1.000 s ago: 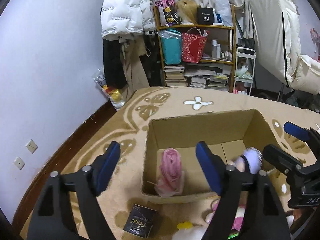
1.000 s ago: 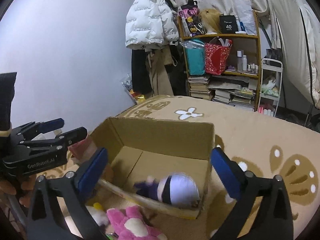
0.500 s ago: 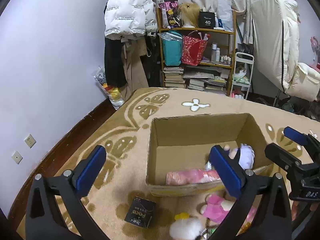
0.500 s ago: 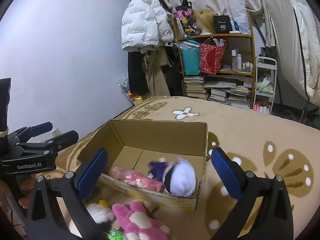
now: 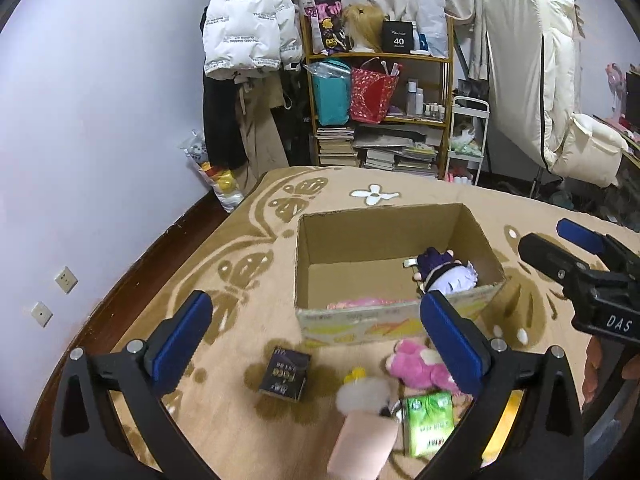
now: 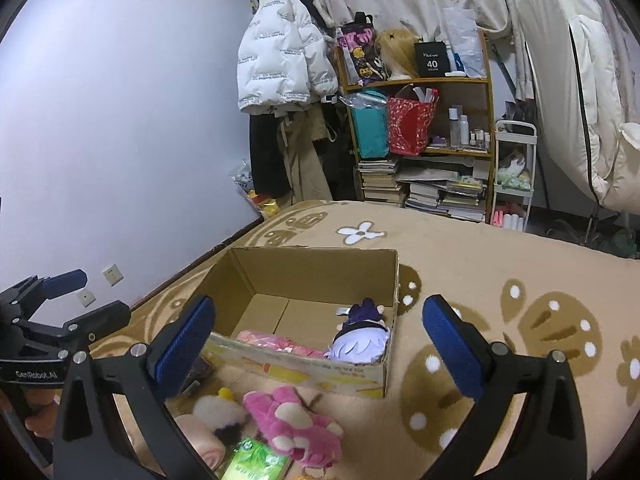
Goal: Organize soft objects
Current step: 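Move both tools back toward the remaining items beside the box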
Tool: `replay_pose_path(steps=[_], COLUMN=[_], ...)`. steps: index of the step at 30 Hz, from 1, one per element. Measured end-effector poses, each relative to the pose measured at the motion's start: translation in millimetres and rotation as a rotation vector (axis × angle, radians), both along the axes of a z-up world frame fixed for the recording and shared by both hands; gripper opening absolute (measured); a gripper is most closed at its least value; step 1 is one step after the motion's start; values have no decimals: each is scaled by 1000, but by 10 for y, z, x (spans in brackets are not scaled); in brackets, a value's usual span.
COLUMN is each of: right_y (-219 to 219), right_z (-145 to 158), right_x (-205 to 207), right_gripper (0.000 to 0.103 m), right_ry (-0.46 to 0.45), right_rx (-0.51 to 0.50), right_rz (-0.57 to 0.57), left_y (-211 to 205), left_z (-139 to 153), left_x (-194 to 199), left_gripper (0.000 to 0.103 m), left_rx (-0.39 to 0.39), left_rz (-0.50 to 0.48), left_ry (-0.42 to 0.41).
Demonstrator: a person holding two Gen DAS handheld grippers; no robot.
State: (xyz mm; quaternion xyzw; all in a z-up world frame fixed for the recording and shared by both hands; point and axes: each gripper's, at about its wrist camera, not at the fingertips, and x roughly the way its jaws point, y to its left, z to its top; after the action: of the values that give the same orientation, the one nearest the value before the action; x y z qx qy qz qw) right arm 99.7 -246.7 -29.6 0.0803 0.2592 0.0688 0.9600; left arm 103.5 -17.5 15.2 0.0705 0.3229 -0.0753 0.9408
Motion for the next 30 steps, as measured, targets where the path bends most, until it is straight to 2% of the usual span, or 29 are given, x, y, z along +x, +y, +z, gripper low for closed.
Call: replay_pose_path(steps=[9, 15, 20, 24, 30], right_y=[106, 170, 191, 218, 248], right_z=[94, 49, -33, -104, -255], right_x=[-312, -485, -610, -718, -849], right_gripper=[103, 103, 103, 103, 103], right_ry=[0, 23, 55, 76, 131], right_rx=[-22, -20, 11, 33, 57], right_rz=[3, 4, 9, 19, 11], left_y=[165, 220, 225, 254, 254], left_z=[13, -29, -104, -188, -345], left_x=[-254, -391, -476, -479, -456], left_gripper=[103, 103, 103, 103, 103], left_rx=[-12, -35, -12, -23, 1], left_rz=[28, 20, 18, 6, 12], left_ry=[24, 53, 84, 144, 220])
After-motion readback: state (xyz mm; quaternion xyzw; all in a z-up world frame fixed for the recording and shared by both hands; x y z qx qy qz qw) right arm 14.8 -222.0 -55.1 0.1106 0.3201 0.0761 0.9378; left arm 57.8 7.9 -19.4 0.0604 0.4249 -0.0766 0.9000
